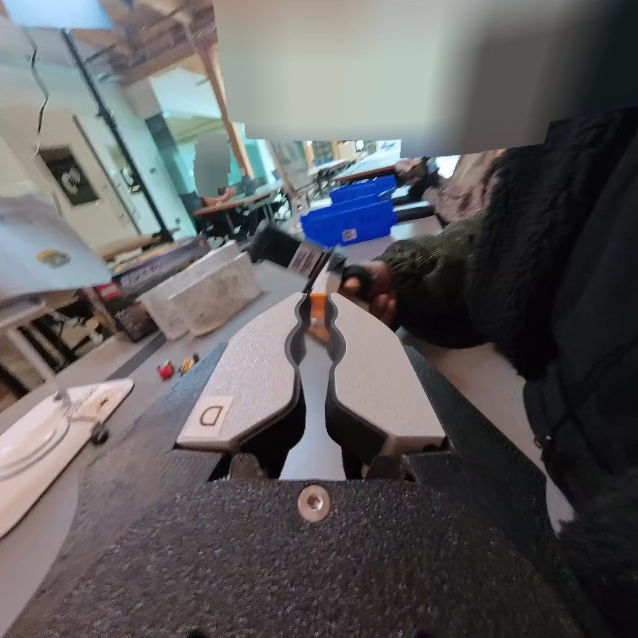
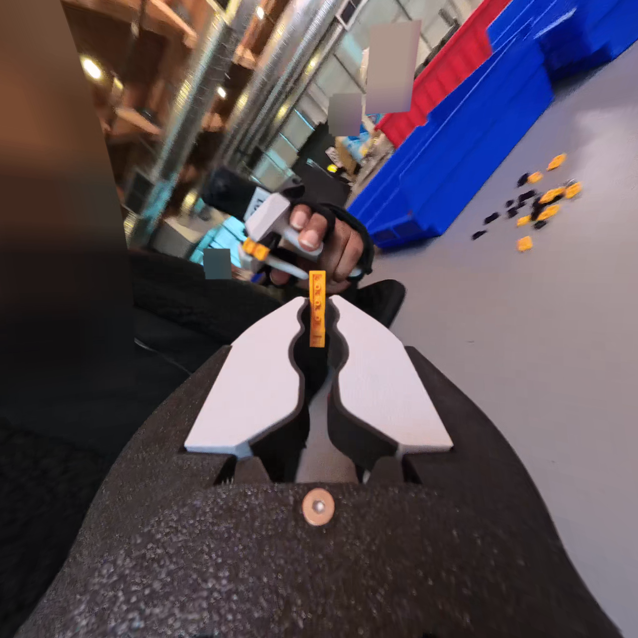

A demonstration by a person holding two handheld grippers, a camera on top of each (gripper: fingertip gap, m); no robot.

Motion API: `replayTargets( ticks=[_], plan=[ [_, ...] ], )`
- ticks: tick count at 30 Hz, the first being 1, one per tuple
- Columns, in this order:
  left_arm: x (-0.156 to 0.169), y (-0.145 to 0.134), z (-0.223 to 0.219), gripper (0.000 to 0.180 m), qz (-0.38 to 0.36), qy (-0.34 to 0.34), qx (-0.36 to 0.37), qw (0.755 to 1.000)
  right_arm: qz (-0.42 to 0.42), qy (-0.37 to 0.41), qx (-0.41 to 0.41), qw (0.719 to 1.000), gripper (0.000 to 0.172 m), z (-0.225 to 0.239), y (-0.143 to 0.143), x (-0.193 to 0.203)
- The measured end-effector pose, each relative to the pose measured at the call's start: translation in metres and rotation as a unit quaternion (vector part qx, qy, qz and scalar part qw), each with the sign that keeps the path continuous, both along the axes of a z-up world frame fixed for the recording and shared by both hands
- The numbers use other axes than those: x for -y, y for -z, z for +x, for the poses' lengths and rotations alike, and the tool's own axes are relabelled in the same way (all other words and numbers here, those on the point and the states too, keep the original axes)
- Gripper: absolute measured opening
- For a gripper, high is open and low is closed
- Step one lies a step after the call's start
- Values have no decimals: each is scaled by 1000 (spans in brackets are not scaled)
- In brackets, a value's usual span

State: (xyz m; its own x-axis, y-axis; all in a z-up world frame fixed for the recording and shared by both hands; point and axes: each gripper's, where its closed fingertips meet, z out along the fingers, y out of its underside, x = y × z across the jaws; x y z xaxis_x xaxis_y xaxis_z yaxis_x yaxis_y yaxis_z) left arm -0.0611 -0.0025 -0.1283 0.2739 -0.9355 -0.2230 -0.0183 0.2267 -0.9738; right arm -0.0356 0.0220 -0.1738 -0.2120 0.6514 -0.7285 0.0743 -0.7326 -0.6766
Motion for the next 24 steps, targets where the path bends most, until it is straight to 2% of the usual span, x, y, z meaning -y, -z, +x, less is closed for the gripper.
replayTargets(
  ticks=[3, 4, 7, 8, 9, 11, 14, 17, 20, 24],
  plan=[
    [-13, 19, 0, 8, -68, -5, -19, 997, 34, 4, 1, 999, 8, -4, -6, 4],
    [-20, 32, 2, 8, -103, -14, -46, 994, 40, 3, 9, 999, 8, -5, -2, 4],
    [-29, 84, 6, 8, -221, -22, -154, 963, 37, 18, 17, 999, 8, -4, 5, -2],
    [-26, 90, 8, 17, -243, -14, -157, 957, 43, 21, 25, 999, 8, -4, 8, -4],
    [-25, 90, 9, 24, -254, -6, -151, 955, 50, 23, 34, 998, 8, -5, 11, -4],
    [-24, 83, 11, 25, -266, 6, -124, 956, 72, 23, 57, 995, 8, -7, 17, -2],
    [-22, 74, 14, 26, -292, 31, -86, 952, 163, 17, 128, 978, 8, -15, 36, 7],
    [-12, 74, 17, 17, -288, 65, -92, 951, 234, -7, 168, 958, 8, -22, 46, 21],
    [-1, 76, 19, 0, -271, 91, -117, 951, 252, -17, 174, 952, 8, -22, 47, 25],
    [-14, 64, 14, 0, -296, 60, -73, 951, 244, 9, 128, 961, 9, -17, 29, 18]
  ],
)
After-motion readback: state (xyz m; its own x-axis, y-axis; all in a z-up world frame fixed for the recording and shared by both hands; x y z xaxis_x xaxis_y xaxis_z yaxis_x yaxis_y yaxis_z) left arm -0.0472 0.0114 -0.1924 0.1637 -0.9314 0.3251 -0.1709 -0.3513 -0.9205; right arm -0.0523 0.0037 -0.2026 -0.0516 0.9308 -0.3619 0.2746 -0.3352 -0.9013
